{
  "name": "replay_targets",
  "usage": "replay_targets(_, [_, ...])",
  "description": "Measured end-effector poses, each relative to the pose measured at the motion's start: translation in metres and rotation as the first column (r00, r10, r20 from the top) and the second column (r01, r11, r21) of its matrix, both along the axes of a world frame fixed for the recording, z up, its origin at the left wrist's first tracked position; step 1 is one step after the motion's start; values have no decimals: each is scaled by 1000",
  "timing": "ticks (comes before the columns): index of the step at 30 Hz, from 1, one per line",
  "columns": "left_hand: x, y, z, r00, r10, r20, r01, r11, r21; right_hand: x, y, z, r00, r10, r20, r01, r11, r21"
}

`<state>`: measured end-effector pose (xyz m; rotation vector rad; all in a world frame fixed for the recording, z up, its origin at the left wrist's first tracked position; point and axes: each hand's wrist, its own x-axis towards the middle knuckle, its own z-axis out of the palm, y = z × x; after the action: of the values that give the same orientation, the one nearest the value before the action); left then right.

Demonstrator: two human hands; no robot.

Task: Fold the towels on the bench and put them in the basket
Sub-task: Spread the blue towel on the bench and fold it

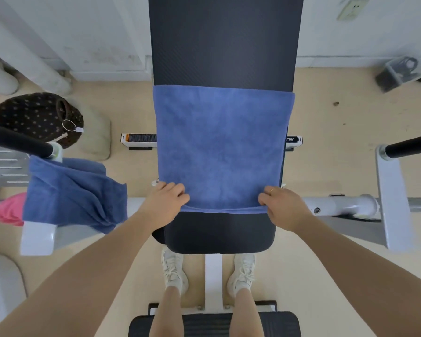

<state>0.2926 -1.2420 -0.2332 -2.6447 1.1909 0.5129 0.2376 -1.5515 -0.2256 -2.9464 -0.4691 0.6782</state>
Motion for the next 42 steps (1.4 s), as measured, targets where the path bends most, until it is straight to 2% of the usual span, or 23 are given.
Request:
replay_targets(1, [-2,-1,-1,1000,-2,-18,3,999,33,-1,1,-4,999,15,-34,-17,998,-56])
replay_targets(5, [-11,-4,-11,984,12,-175,20,983,181,-8,4,-13,992,-24,-123,12,995,-98])
replay_targets(9, [-17,-4,-13,975,89,-205,-53,983,178,-13,10,-10,988,-72,-138,53,989,-139])
replay_targets(11, [-19,-6,-12,988,76,-135,-65,994,89,-16,12,-12,991,-62,-114,39,981,-192])
replay_targets(12, [-18,-8,-10,988,101,-118,-94,993,68,-13,17,-7,977,-127,-169,91,974,-206])
replay_targets(13, [-15,-12,-7,983,143,-119,-136,988,67,-9,21,-4,982,-154,-111,134,976,-172])
replay_targets(14, [-10,-17,-2,981,170,-95,-167,985,43,-2,27,1,970,-238,-43,232,966,-111])
replay_targets(16, [9,-30,2,984,169,58,-155,967,-202,20,41,10,924,-364,119,349,928,132])
replay_targets(18, [33,-47,7,958,180,222,-69,900,-430,47,55,20,909,-351,223,279,912,299])
replay_targets(19, [46,-55,8,945,202,258,-65,888,-455,60,62,18,920,-309,243,223,919,325])
replay_targets(22, [77,-75,12,904,281,323,-153,917,-369,96,83,20,937,-214,278,138,953,269])
replay_targets(26, [101,-60,-2,931,313,188,-238,910,-339,123,81,-2,958,-72,279,51,995,83])
replay_targets(29, [111,-43,-8,929,300,217,-212,912,-352,131,63,-19,927,15,374,-8,1000,-21])
replay_targets(32, [112,-31,-13,932,316,178,-211,871,-443,130,38,-25,917,-65,394,83,996,-28])
replay_targets(36, [117,-36,-5,877,400,266,-213,820,-532,129,13,-15,897,-285,339,284,957,53])
replay_targets(38, [122,-39,5,827,504,247,-273,746,-607,130,5,-3,856,-416,307,390,909,145])
replay_targets(39, [123,-41,12,778,602,182,-372,674,-639,130,2,4,809,-505,299,462,862,206])
replay_targets(40, [123,-42,19,697,711,86,-502,571,-650,130,-1,10,738,-609,290,550,792,264])
replay_targets(42, [122,-41,33,444,885,-140,-733,269,-625,131,-5,21,525,-823,215,732,566,380])
